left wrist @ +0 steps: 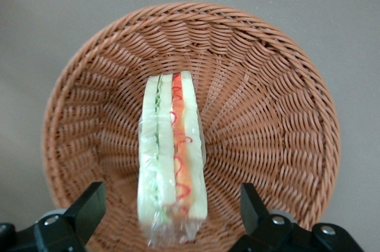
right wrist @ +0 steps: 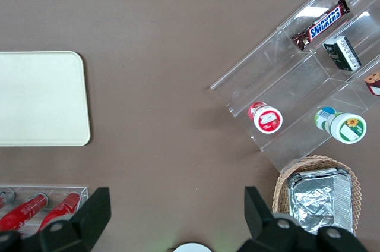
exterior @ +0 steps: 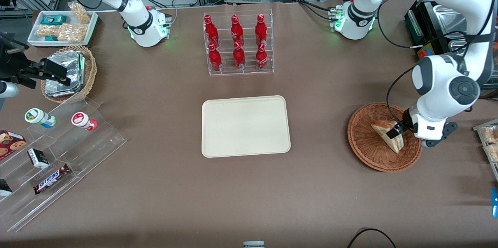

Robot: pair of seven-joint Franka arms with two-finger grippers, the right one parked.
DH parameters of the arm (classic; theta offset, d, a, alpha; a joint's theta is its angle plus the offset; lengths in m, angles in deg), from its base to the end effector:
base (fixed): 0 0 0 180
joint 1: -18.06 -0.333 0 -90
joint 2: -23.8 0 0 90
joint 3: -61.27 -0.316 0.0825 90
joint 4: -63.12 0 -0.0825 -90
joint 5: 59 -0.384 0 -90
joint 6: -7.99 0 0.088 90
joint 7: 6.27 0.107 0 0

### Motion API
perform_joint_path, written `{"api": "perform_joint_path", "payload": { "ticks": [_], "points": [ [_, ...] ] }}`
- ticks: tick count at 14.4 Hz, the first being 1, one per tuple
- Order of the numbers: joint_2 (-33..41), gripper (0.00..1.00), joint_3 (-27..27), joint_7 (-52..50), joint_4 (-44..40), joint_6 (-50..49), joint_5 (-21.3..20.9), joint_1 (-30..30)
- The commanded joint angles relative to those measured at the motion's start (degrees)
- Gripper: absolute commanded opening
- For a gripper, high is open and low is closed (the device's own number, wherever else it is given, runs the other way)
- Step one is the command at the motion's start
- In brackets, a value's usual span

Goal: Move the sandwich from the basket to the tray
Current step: 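Close the left gripper on the sandwich wedge and lift it, then carry the sandwich with the left gripper over the cream tray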

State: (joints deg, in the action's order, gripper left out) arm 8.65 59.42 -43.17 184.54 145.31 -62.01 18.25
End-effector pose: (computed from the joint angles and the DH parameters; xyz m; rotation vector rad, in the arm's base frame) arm 0.5753 0.0168 0.2886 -2.9487 -0.9664 -0.0402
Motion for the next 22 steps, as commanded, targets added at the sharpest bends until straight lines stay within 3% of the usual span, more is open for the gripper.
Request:
{"api": "perform_joint_path", "payload": {
  "ticks": [1, 2, 4, 5, 7, 11, 15, 22],
  "points": [
    [-1.27, 1.00, 0.09, -2.73, 5.31, 9.43, 2.21, -1.24],
    [-2.59, 0.88, 0.18, -2.83, 5.58, 11.29, 3.61, -1.24],
    [-3.22, 0.24, 0.18, -2.65, 5.50, 11.40, 4.42, -1.16],
    [-2.87, 0.12, 0.18, -2.04, 5.33, 11.05, 4.42, -1.16],
    [-0.86, 0.08, 0.27, -1.77, 4.10, 6.86, 4.16, -0.89],
    [1.18, 0.03, 2.63, 6.81, -7.21, -16.06, 3.89, 2.00],
    [-1.36, 0.02, 3.70, 15.72, -12.16, -17.96, 4.50, 12.17],
    [-16.11, 0.01, 3.70, -8.68, -27.87, -15.76, 4.33, 34.23]
  ]
}}
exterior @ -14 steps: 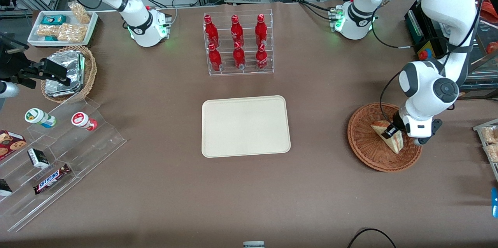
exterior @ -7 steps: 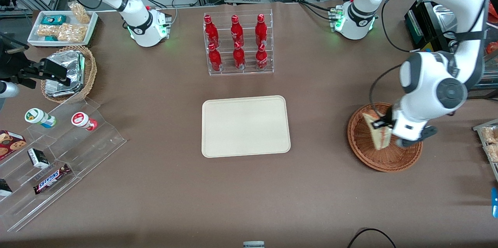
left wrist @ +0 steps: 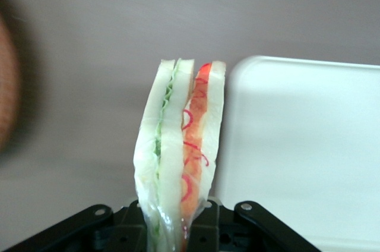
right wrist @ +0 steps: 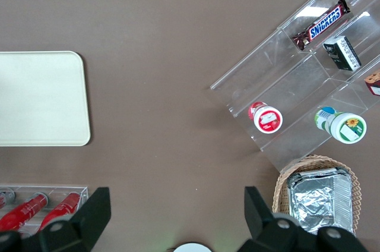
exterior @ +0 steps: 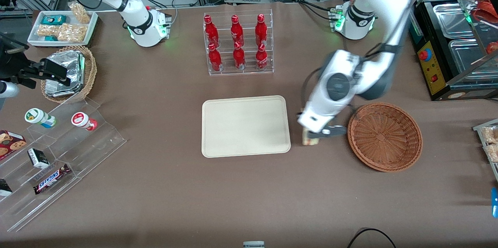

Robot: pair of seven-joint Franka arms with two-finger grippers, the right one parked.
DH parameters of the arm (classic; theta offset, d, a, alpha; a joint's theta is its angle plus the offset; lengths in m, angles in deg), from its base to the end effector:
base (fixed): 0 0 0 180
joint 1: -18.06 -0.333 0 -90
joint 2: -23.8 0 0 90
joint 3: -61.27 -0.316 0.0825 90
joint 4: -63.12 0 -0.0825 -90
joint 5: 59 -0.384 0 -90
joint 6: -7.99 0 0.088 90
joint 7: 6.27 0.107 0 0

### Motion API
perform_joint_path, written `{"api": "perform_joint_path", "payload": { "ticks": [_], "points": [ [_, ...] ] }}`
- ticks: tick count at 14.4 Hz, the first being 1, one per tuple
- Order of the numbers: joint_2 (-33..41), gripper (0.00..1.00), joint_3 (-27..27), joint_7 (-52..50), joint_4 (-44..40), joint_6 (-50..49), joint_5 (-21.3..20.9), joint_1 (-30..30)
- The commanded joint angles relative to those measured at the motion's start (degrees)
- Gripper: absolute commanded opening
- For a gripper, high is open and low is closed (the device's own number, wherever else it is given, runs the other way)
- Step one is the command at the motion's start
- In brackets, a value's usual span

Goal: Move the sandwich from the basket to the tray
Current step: 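Carry the sandwich with the left gripper over the cream tray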

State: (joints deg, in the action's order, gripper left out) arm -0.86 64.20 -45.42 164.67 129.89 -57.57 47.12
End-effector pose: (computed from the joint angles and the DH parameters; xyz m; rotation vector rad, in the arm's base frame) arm 0.5479 -0.3405 0.3125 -3.1216 -0.2233 0.1336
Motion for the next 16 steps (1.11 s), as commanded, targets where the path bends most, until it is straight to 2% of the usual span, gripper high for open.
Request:
{"api": "perform_joint_path", "payload": {
  "ticks": [1, 4, 8, 14, 15, 16],
  "points": [
    [-8.80, 0.00, -1.09, -8.73, -10.65, -0.34, -0.11, 7.39],
    [-14.08, 0.00, -1.09, -14.36, -17.15, -0.34, -0.11, 12.40],
    [-19.62, 0.00, -1.09, -18.76, -24.10, -0.25, -0.11, 16.19],
    [-24.37, 0.03, -1.18, -21.14, -26.58, 2.65, -0.55, 18.04],
    [-24.55, 0.05, -1.18, -22.10, -26.49, 3.26, -0.90, 18.13],
    [-24.55, 0.21, -1.18, -22.89, -26.32, 3.44, -1.16, 18.48]
  ]
}}
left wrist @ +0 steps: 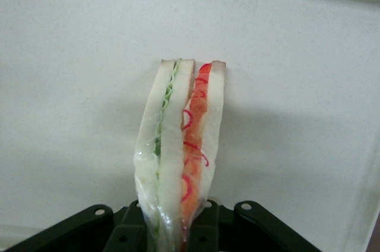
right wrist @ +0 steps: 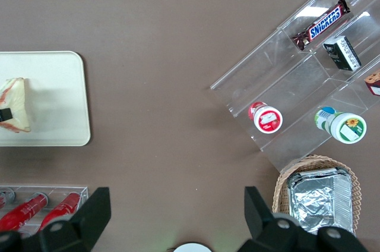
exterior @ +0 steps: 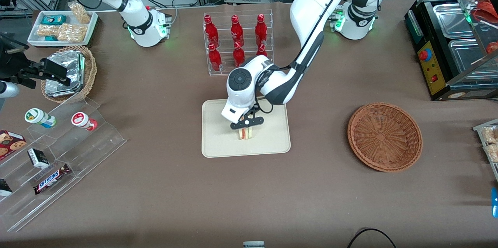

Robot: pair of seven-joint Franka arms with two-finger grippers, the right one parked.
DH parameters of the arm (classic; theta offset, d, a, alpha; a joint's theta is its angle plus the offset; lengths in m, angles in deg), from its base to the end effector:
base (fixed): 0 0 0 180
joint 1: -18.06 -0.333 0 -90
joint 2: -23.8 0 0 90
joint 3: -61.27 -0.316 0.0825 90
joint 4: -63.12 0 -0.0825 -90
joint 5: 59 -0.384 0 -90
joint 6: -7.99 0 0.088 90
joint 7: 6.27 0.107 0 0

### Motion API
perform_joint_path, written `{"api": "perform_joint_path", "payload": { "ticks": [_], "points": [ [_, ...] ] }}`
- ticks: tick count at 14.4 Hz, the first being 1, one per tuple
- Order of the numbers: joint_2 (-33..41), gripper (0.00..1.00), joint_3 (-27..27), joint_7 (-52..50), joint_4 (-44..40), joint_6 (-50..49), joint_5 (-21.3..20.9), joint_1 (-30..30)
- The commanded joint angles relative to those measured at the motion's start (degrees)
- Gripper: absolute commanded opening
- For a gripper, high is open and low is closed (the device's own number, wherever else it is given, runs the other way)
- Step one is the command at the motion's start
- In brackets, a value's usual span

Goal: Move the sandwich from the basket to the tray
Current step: 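Carry the sandwich with the left gripper over the cream tray, then lower the sandwich onto the tray and open the left gripper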

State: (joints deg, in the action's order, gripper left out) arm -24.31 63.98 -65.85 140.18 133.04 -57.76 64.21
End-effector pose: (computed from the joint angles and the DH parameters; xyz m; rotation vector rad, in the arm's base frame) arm 0.4918 -0.5524 0.2222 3.0930 0.3341 -0.0680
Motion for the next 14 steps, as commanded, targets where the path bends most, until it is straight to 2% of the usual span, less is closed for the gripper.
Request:
{"api": "perform_joint_path", "payload": {
  "ticks": [1, 2, 5, 7, 10, 12, 14],
  "points": [
    [-1.02, 0.71, -0.95, -2.29, -1.74, 0.29, -1.15, 1.39],
    [-0.85, 1.00, -1.03, -2.99, -1.56, 0.29, -2.19, 2.18],
    [2.56, 1.00, -1.30, -4.14, -1.39, -1.28, -2.91, 2.27],
    [5.56, 1.00, -1.82, -3.35, -1.47, -6.46, -2.91, 2.01],
    [11.70, 1.00, -4.55, -0.54, -0.07, -14.88, -5.89, 1.66],
    [15.04, 1.00, -4.82, -1.07, 1.07, -21.75, -5.19, -1.40],
    [17.07, 1.00, -4.82, 2.08, 3.88, -21.95, -5.28, -4.13]
  ]
}}
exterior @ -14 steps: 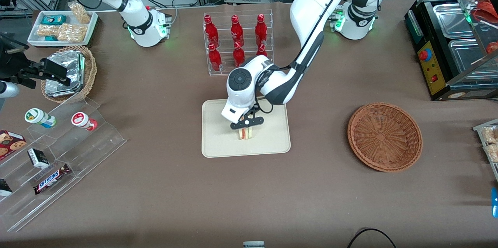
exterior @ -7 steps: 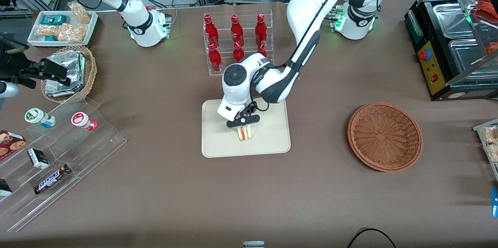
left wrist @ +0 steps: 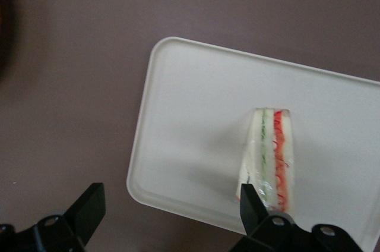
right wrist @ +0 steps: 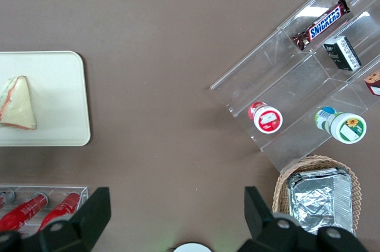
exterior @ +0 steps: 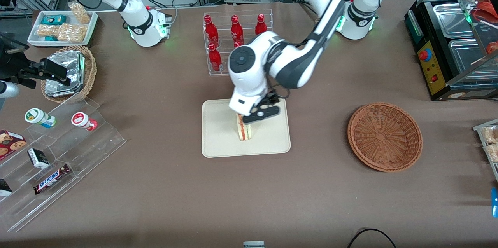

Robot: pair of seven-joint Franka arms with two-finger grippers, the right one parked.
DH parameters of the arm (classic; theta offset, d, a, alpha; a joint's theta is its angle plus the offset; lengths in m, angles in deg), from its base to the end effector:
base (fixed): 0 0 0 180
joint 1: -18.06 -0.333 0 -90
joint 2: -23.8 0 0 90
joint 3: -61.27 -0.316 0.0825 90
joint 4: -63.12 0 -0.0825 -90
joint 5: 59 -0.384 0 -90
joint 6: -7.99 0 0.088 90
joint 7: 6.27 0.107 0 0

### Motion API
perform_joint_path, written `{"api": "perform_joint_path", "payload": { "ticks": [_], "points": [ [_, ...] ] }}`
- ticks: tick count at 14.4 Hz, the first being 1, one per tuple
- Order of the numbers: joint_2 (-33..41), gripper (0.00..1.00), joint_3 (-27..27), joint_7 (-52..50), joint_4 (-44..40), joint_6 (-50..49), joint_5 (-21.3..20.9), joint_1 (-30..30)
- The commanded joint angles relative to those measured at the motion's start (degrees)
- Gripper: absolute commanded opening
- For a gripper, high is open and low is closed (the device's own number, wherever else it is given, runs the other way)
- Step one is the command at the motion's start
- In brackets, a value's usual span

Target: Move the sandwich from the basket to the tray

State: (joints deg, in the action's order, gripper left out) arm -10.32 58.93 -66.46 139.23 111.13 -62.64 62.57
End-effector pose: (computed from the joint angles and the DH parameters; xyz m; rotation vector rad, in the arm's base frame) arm 0.5247 -0.4761 0.3765 -2.9612 -0.4334 0.0175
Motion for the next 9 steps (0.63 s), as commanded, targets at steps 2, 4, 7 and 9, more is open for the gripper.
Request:
{"api": "perform_joint_path", "payload": {
  "ticks": [2, 4, 7, 9],
  "points": [
    [5.89, 1.00, 0.23, 7.53, 8.34, -0.04, -0.31, -5.57],
    [9.75, 1.00, 0.23, 11.92, 12.47, 0.04, -0.23, -8.90],
    [15.21, 1.00, 0.23, 18.07, 17.92, 0.13, 0.04, -14.00],
    [17.85, 1.00, 0.23, 22.29, 19.95, 0.05, 0.47, -16.73]
  ]
}}
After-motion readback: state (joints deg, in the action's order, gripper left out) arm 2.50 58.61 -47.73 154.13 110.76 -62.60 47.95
